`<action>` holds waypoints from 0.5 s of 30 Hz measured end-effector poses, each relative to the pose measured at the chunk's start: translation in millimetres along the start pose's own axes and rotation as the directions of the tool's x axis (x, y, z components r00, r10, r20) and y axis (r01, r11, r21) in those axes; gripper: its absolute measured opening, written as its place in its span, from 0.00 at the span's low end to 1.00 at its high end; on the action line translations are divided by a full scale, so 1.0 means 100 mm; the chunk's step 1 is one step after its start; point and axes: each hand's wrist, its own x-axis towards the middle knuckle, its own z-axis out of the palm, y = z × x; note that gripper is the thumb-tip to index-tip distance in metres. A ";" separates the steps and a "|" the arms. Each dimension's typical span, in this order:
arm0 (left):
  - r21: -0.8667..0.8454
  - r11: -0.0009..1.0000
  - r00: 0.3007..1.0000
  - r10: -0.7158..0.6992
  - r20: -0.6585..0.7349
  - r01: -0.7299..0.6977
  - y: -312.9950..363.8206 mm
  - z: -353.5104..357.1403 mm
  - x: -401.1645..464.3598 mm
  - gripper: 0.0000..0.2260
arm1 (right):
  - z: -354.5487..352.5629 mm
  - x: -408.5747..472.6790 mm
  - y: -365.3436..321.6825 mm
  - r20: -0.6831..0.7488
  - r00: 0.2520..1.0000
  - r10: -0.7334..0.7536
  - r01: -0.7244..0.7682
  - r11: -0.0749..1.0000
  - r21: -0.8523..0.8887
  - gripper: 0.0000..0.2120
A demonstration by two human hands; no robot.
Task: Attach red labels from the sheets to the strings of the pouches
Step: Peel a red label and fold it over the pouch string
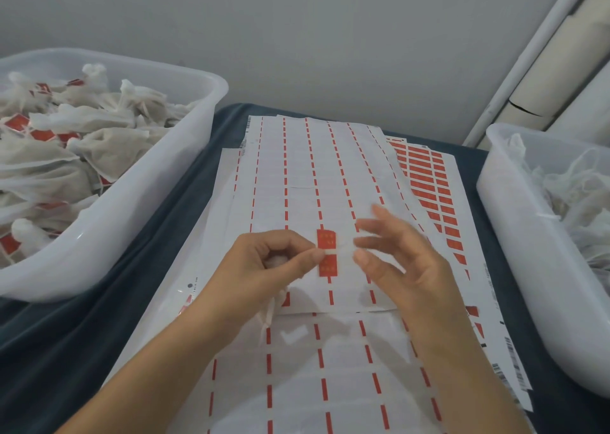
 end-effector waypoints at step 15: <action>-0.049 0.999 1.000 -0.015 0.013 0.016 0.01 0.06 -0.03 0.08 | 0.10 -0.05 0.02 -0.030 0.995 0.098 -0.093 0.989 0.115 0.09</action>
